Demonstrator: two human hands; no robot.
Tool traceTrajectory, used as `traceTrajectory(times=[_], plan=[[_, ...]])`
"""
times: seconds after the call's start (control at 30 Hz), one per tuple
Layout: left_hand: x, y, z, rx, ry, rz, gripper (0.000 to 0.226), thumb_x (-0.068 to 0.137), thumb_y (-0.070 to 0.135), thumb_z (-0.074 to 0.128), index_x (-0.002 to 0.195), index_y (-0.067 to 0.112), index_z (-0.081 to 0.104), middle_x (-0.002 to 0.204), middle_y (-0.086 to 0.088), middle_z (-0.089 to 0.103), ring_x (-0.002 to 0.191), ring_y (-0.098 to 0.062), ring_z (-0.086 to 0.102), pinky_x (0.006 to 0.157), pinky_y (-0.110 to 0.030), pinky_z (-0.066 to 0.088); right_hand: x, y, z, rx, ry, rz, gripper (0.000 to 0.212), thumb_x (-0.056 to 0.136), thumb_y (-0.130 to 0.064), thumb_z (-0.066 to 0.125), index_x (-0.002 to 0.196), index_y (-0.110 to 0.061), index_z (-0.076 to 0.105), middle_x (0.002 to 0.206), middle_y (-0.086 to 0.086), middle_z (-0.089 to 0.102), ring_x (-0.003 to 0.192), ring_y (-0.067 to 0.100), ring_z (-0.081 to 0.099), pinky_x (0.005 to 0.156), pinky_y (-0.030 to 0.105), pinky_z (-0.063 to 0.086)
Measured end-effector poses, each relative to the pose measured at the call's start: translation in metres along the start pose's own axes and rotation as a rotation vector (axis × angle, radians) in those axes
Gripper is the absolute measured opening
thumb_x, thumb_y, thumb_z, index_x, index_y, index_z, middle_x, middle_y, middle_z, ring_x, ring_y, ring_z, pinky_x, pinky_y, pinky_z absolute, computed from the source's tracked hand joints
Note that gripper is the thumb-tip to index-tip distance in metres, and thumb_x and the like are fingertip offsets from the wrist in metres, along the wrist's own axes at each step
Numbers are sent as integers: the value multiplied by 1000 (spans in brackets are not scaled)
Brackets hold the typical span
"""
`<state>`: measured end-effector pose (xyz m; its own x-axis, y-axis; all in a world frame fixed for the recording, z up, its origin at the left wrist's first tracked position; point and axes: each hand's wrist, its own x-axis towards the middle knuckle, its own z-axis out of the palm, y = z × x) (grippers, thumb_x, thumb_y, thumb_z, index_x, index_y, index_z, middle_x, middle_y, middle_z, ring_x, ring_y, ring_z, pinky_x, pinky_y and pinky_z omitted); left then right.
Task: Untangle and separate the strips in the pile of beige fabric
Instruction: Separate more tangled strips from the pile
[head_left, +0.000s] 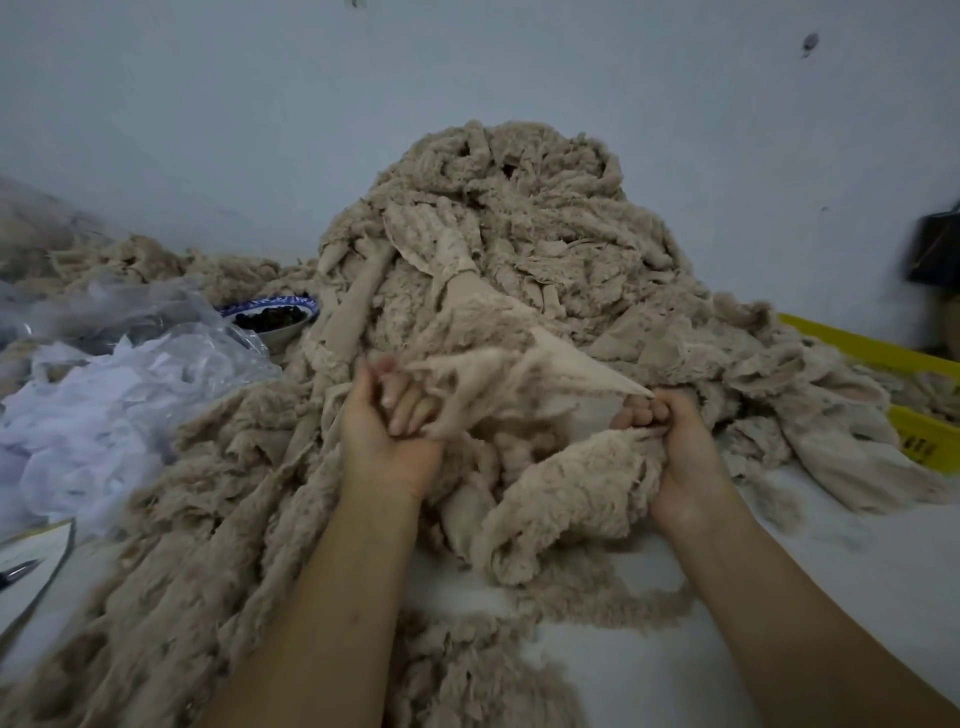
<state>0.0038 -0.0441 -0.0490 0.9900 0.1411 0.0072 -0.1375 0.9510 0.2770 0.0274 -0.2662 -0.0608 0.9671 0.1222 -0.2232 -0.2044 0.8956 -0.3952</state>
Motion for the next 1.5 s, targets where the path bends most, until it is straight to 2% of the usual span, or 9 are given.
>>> traceTrajectory(times=[0.2,0.4,0.57,0.7,0.87,1.0,1.1,1.27,1.5], plan=[[6,11,-7,42,154,232,39,107,37,35,91,12,62,63,2,54,45,-7,45,44,-16,35,7,-2,-6,-74,44,-71,38,93,-15,42,57,-20,35,58,-6,45,36,6,32,35,15,32],[10,-16,-1,695,200,102,53,106,36,38,152,11,30,139,-13,54,101,-18,65,84,-26,53,5,2,-3,-269,18,-183,35,94,-15,45,59,-19,40,63,-5,54,42,7,38,41,17,40],[4,-38,-1,1060,123,-124,47,101,40,49,127,2,56,105,-11,75,91,-19,74,67,-22,57,-9,21,1,-1153,-54,-475,44,94,-27,45,52,-25,55,55,-10,47,49,9,40,53,27,39],[3,-37,12,821,139,-293,51,95,42,60,106,-7,66,97,-26,70,81,-22,74,63,-30,60,-32,51,11,-1669,-557,-557,28,82,-37,45,59,-25,35,67,-12,42,58,4,39,55,21,33],[12,-17,30,555,306,-310,34,102,28,49,114,2,68,85,-17,75,70,-28,73,56,-33,59,-38,68,10,-1772,-840,-422,35,85,-30,50,59,-20,30,69,-5,37,57,6,36,55,23,31],[12,-31,29,1438,311,-23,38,105,25,39,129,1,58,125,-20,64,114,-36,62,85,-37,54,-26,44,9,-1712,-469,-243,44,94,-45,41,57,-23,48,60,-5,51,56,7,46,54,20,38],[-7,-50,8,1956,79,72,37,105,30,38,99,3,62,102,-17,66,100,-37,62,78,-32,45,9,29,21,-1749,-79,-529,27,99,-33,47,75,-21,52,81,-2,55,74,16,51,59,27,37],[-28,-57,-21,2300,-161,142,37,102,21,37,66,17,30,77,-9,54,66,-21,41,60,-33,27,58,50,46,-2016,-465,-390,56,103,-20,48,155,-21,27,160,4,25,140,18,32,104,14,22],[-31,-49,-25,2311,-296,196,41,100,17,39,63,20,23,65,-3,39,60,-17,31,59,-33,21,97,67,64,-2090,-518,-508,55,99,-2,39,151,-20,39,147,10,49,128,24,49,95,20,36]])
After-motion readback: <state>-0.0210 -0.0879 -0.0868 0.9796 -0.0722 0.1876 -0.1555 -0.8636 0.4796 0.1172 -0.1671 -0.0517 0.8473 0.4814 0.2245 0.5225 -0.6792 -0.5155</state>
